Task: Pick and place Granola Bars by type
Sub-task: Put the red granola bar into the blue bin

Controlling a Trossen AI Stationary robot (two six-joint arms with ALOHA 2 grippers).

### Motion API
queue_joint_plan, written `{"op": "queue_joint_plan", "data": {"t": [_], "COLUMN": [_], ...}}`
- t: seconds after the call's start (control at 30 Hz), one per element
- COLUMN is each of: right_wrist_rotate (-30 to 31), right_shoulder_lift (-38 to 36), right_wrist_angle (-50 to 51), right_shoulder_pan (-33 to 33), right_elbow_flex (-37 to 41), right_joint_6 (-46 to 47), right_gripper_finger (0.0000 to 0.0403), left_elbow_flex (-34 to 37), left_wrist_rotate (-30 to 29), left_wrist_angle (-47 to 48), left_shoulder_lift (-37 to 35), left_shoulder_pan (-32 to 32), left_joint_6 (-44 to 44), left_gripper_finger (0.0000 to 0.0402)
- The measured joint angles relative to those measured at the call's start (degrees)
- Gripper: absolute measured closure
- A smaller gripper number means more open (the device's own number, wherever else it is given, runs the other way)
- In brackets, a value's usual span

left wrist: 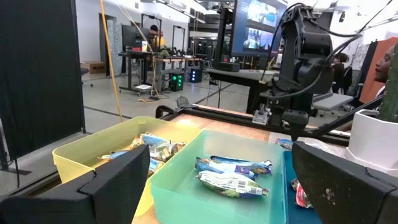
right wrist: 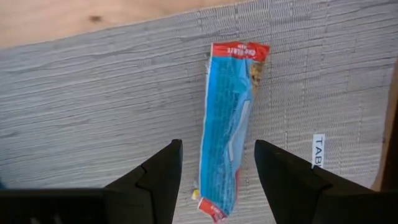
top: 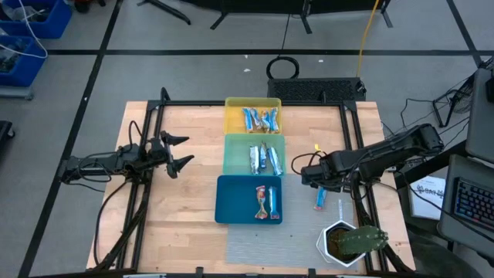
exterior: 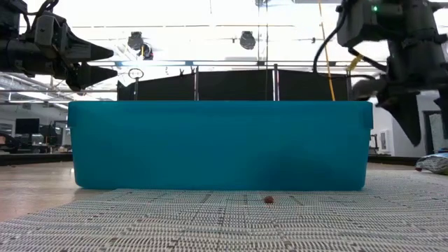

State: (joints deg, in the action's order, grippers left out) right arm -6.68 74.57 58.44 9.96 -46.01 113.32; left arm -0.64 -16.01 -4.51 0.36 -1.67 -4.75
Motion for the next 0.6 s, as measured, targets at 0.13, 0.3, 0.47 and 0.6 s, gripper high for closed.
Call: {"op": "queue_joint_plan", "data": {"t": [0.13,0.3,0.47,0.6], "right_wrist_rotate": [-1.06,-2.37,-2.60,-3.26], "right_shoulder_lift": [0.02,0.57,0.59,0.59], "right_wrist_angle": [-0.95,-1.38,-4.86,-7.94], "right_shoulder_pan": [-0.09,-0.09,-0.09,-0.09], "right_elbow_flex": [2.04,4.67,6.82,8.27], "right_joint_6": [0.02,-0.19,-0.41,-0.03], "right_gripper_finger": [0.0209,0.0209,0.0209,0.0209], "left_elbow_flex": [0.02,0.00,0.02,0.00], "left_wrist_rotate": [0.00,0.00,0.00,0.00], "left_wrist_angle": [0.00,0.00,-0.01,-0.02], "left_shoulder_lift": [0.00,0.00,0.00,0.00], "left_shoulder_pan": [0.00,-0.01,0.00,-0.02], "left_joint_6": [0.00,0.00,0.00,0.00], "left_gripper_finger": [0.0009,0.0009,0.0009,0.0009]}}
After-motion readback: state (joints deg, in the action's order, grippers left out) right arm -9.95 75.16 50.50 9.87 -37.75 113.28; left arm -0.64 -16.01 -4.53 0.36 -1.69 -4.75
